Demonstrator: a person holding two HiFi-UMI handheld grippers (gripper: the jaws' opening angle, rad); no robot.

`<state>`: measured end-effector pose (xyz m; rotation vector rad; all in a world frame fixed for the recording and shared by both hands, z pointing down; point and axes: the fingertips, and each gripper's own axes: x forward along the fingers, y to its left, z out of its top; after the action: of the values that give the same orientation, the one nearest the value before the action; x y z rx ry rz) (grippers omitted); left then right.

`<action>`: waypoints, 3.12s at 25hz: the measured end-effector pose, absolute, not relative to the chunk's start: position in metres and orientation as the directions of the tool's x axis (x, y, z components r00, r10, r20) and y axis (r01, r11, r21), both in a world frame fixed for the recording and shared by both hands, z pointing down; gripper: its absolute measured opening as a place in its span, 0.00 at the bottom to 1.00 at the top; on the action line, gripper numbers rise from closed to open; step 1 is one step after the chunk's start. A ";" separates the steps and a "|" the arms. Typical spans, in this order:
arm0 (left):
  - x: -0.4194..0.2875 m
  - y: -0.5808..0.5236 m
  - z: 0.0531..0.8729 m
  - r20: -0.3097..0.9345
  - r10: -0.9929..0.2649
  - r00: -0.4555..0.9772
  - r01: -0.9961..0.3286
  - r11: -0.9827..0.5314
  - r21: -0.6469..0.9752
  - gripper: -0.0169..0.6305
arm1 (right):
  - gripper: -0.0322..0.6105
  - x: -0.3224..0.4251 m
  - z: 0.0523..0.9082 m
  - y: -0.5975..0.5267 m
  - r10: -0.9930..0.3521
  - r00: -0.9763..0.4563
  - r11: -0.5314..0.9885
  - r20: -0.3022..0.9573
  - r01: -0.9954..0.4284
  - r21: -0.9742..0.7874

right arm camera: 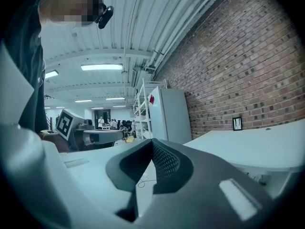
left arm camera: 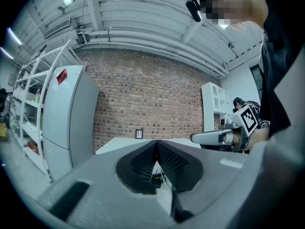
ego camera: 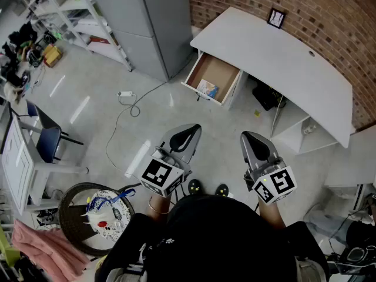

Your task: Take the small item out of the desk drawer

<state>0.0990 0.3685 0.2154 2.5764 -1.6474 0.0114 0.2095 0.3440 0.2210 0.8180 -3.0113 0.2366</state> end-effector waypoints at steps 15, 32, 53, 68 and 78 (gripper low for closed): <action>0.068 0.376 0.218 0.038 -0.909 0.416 -0.908 -0.412 0.074 0.02 | 0.05 0.185 0.212 0.349 -0.504 -0.864 0.855 -0.007 -0.498 -0.141; 0.018 0.384 0.234 0.043 -0.912 0.408 -0.911 -0.403 0.092 0.02 | 0.07 0.148 0.223 0.349 -0.523 -0.852 0.841 0.016 -0.519 -0.152; -0.026 0.312 0.231 0.060 -0.940 0.335 -0.942 -0.331 0.060 0.02 | 0.07 0.116 0.226 0.257 -0.473 -0.881 0.866 -0.011 -0.463 -0.188; -0.049 0.213 0.241 0.101 -0.943 0.316 -0.949 -0.311 0.058 0.02 | 0.07 0.097 0.247 0.154 -0.467 -0.884 0.860 0.000 -0.454 -0.235; -0.049 0.161 0.245 0.118 -0.942 0.315 -0.949 -0.309 0.067 0.02 | 0.07 0.103 0.252 0.105 -0.476 -0.879 0.850 0.010 -0.464 -0.248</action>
<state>-0.0494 0.1612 0.2447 2.4444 -1.7678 0.0857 0.1027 0.1046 0.2522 0.7810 -3.0715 0.3913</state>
